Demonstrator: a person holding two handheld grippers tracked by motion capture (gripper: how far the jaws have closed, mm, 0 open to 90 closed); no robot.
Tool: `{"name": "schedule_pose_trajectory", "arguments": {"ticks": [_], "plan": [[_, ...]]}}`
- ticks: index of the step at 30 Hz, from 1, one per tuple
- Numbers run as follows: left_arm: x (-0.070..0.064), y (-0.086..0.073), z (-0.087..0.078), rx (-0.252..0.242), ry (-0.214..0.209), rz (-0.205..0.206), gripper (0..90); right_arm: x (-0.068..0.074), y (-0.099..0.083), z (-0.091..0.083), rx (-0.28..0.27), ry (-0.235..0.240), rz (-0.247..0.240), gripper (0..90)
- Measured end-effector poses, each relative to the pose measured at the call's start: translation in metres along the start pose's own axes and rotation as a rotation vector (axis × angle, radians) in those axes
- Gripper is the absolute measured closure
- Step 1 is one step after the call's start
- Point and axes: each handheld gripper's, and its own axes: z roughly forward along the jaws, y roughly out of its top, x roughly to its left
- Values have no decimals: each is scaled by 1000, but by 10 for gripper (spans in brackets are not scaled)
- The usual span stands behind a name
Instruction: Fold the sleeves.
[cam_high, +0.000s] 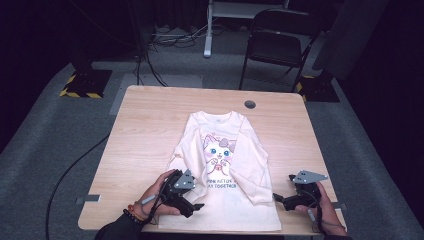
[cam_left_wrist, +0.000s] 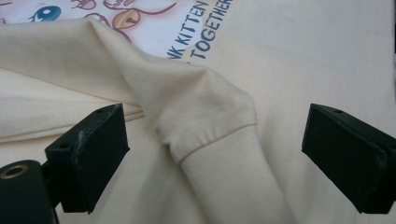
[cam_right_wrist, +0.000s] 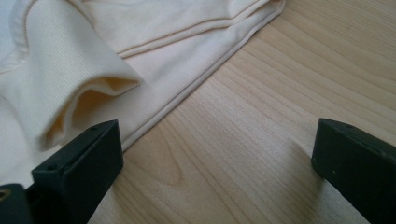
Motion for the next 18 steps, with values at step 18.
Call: {"name": "schedule_pose_trajectory", "arguments": {"ticks": [18], "plan": [[-8,-3,7,11,-136,0,94,0,0,0,0,0,0,19]]}}
